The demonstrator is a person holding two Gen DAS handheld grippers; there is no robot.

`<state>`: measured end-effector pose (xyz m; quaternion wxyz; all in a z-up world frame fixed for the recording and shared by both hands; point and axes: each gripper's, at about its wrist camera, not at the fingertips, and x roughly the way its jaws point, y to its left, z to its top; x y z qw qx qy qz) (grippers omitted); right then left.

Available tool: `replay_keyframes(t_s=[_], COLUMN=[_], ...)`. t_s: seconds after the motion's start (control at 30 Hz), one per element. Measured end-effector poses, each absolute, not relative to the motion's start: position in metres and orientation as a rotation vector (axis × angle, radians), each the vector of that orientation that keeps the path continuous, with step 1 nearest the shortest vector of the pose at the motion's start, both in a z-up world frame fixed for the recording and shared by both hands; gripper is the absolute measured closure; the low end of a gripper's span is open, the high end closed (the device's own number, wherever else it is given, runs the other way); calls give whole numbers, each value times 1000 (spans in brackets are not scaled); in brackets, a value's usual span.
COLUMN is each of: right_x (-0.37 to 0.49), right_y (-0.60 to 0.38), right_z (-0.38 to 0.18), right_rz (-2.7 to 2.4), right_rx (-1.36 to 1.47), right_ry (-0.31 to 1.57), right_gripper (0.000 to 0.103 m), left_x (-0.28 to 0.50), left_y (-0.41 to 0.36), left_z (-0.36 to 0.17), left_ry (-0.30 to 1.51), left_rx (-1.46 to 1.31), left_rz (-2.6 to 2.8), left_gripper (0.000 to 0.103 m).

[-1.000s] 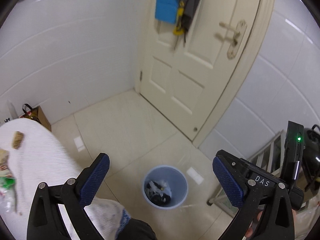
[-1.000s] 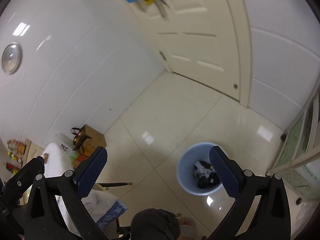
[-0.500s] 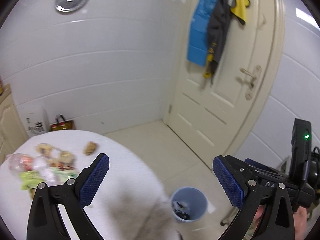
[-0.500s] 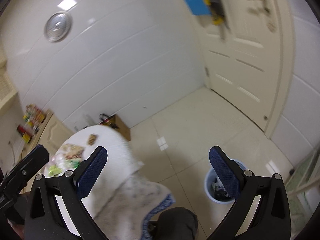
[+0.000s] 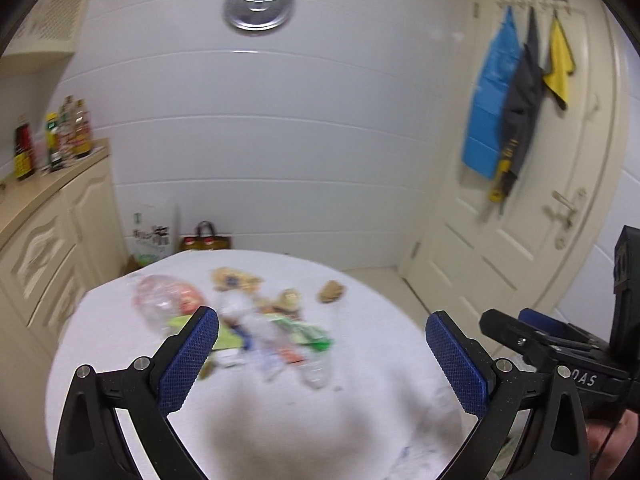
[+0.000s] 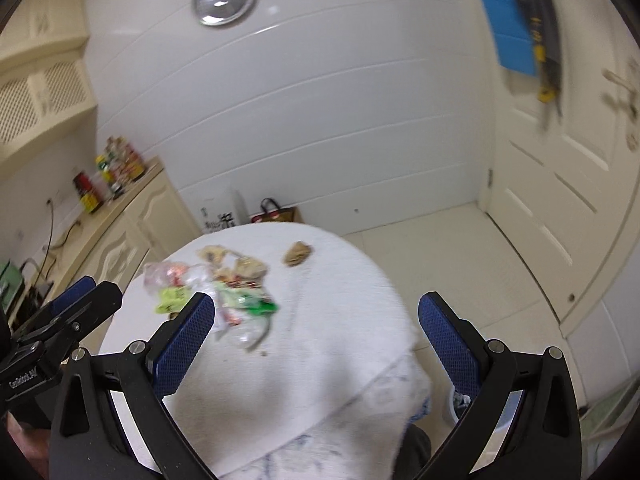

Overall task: Collect trash
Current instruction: 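Bring both open tools back toward the table, then grasp the green snack packet with the left tool while the right grasps the white-green printed bag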

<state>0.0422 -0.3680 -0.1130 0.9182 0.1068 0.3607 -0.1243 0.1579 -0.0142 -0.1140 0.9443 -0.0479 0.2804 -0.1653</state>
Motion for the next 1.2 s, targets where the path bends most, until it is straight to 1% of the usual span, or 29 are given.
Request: replay_keyframes(t_s=[0.23,0.4,0.5,1.03,1.07,1.13,1.2], right_x=[70,90,105,188,193,200,203], right_y=[-318,-299,-293,-324,-326,-330,-335], right_z=[-131,-147,-159,-245,-250,-260,-267], right_rz=[-174,-137,-123,-102,-94,-87,-71], right_rx=[119,88,83,159,166,176,207], right_ry=[793,833,863,1046,1056,1071,1085], right_gripper=[0,0,0,0,1,8,21], left_x=[138,139,167,304,307,319,336], left_y=[42,55,37,-1,2,-2,0], left_z=[-139,-148,-144,-182,-188,-192,-198], left_ry=[623,660,682,857,863,877,877], left_rx=[-140,-146,-139,-14,-13,-16,-32], left_rz=[-216,-177,-168,-179,-183,-196,-219], left_gripper=[1,1,1,1,1,1,6])
